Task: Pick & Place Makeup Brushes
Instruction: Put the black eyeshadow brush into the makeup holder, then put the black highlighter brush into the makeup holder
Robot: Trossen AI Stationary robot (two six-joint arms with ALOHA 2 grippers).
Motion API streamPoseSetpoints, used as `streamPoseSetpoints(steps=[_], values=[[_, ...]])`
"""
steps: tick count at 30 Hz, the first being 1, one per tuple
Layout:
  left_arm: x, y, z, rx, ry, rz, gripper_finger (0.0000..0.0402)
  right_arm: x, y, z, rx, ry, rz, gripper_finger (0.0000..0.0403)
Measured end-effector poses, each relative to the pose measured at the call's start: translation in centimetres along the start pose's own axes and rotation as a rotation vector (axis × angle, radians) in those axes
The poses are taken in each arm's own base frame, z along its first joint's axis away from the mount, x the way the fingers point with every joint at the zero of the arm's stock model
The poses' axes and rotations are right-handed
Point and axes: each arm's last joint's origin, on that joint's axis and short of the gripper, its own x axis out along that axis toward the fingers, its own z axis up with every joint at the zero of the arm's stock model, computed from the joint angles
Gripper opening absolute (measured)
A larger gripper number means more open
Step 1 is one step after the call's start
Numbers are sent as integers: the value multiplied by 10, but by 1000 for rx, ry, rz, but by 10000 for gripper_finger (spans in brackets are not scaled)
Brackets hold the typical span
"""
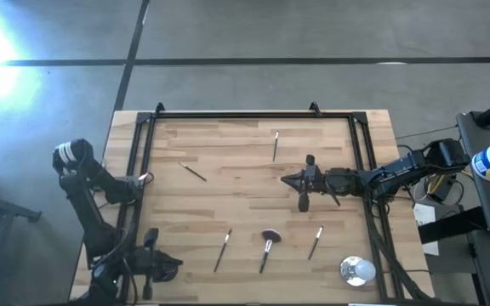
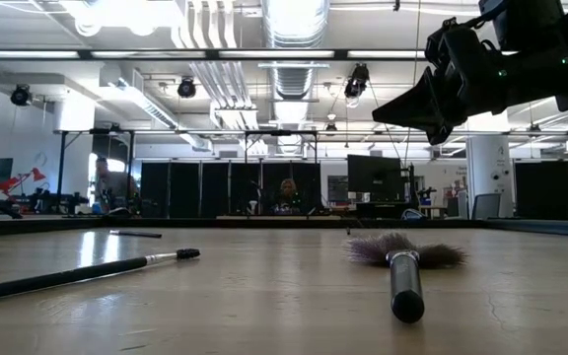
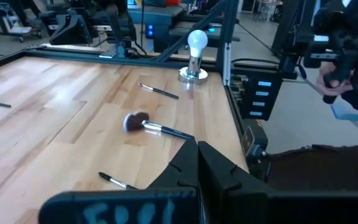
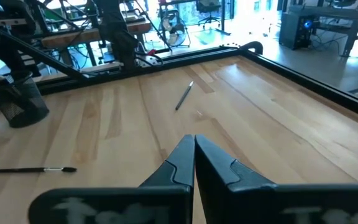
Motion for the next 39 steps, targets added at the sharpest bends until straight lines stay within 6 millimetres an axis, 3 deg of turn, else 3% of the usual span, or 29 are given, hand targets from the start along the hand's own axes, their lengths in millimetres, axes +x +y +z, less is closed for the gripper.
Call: streamPoseSetpoints(steps=[16, 27, 39], values=[[-15, 5, -14, 73, 50, -15, 0, 0, 0, 0, 19, -4, 1, 8], [-14, 5, -14, -5, 50, -13, 3, 0, 0, 2, 21, -20, 3, 8], [-16, 6, -7, -20, 31, -9, 80, 0, 0, 2, 13, -20, 3, 9]])
